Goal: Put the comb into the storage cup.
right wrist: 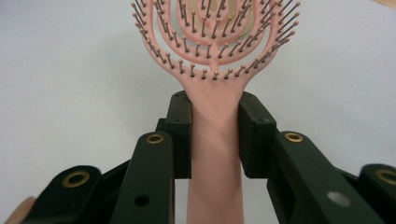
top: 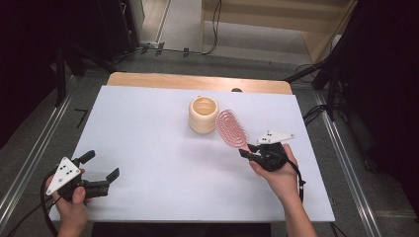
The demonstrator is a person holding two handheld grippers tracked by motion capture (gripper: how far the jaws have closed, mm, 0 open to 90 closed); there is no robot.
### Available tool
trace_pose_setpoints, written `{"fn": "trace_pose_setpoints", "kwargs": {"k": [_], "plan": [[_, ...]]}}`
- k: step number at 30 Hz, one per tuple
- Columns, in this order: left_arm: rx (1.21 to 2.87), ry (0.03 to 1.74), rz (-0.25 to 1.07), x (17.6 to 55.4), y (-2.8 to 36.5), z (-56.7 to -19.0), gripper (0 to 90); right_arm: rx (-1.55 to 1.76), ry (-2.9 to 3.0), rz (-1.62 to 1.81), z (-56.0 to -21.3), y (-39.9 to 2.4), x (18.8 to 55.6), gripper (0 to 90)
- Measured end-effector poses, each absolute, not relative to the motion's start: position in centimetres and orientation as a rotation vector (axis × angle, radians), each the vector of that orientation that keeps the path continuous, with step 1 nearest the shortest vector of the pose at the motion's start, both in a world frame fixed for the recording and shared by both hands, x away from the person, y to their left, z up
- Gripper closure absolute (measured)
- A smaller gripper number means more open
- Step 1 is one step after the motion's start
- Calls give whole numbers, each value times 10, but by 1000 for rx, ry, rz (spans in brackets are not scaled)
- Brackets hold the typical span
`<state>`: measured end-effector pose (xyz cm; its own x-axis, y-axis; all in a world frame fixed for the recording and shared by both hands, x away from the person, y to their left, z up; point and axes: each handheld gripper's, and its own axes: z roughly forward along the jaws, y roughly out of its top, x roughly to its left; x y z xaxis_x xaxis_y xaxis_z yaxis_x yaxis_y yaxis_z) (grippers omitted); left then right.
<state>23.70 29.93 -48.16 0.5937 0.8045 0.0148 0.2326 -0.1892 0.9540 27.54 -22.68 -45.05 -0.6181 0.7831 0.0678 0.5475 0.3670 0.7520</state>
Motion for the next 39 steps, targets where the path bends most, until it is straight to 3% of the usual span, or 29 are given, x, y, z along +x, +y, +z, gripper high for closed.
{"fn": "trace_pose_setpoints", "kwargs": {"k": [21, 39], "plan": [[1725, 735, 562, 247, 223, -446, 0, 1133, 2204, 1264, -444, -218, 267, 675], [1696, 685, 501, 260, 187, -439, 0, 1113, 2158, 1345, -449, -214, 262, 674]]}}
